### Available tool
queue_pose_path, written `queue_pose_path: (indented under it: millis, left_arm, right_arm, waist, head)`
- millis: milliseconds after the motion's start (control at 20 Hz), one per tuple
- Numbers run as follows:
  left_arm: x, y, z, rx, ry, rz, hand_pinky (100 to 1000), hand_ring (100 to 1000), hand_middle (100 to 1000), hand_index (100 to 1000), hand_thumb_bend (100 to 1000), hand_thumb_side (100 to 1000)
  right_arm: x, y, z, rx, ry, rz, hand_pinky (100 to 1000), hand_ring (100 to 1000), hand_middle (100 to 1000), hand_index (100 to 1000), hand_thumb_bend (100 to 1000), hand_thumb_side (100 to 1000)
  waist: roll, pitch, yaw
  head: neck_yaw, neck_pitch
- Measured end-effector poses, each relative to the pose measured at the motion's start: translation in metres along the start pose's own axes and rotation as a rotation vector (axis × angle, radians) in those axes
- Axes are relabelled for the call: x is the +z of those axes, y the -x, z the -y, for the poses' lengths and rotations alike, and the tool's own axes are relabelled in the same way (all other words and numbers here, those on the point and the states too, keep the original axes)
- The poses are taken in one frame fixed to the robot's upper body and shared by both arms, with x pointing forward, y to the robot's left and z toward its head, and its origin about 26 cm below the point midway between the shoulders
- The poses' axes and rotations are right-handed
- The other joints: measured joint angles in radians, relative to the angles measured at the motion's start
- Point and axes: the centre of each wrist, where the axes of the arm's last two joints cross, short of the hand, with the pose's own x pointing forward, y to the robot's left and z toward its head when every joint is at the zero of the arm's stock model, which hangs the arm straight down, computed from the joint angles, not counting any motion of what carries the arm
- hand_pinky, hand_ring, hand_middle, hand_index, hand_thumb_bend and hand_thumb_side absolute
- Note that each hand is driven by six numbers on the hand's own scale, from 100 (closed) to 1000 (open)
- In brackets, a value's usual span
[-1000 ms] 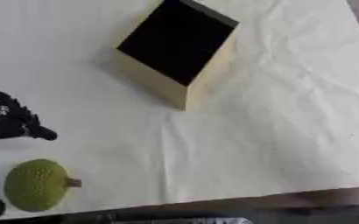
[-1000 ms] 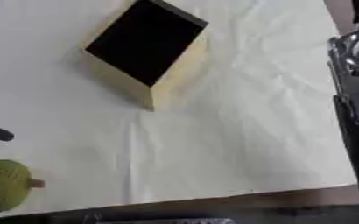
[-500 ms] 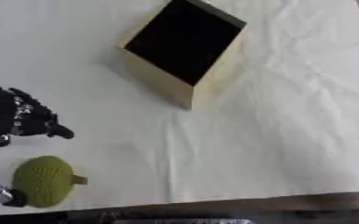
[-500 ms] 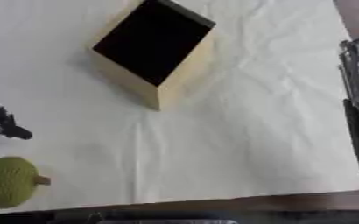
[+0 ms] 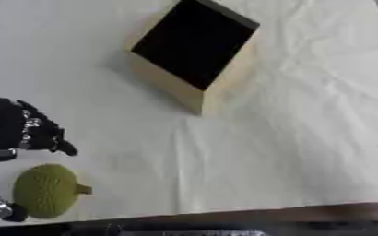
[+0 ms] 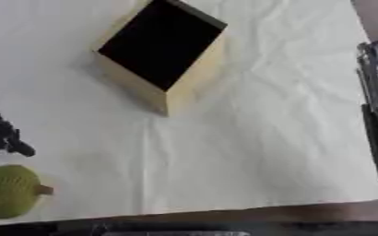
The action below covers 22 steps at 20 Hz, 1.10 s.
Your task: Pick up objects on the table and place them in the box.
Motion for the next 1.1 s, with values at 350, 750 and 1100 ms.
queue_pose_path:
  millis: [350,750,1100]
  left_arm:
    - [-0.002,-0.001,0.001,0.003,0.045,-0.011,528,523,525,791,746,332]
    - [-0.007,-0.004,0.006,0.010,0.045,-0.028,521,514,520,772,738,326]
    - [-0.009,-0.007,0.013,-0.003,0.034,-0.054,523,513,521,773,725,313]
  right_arm:
    - [0.000,0.000,0.000,-0.001,0.000,-0.001,801,673,679,813,403,629]
    - [0.000,0.000,0.000,-0.003,0.001,-0.003,801,673,679,813,402,629]
    - [0.000,0.000,0.000,-0.004,0.002,-0.003,801,673,679,813,402,630]
  waist:
    - [0.000,0.000,0.000]
    - [-0.003,0.000,0.000]
    - [-0.005,0.000,0.001]
  head:
    - [0.000,0.000]
    - [0.000,0.000]
    - [-0.001,0.000]
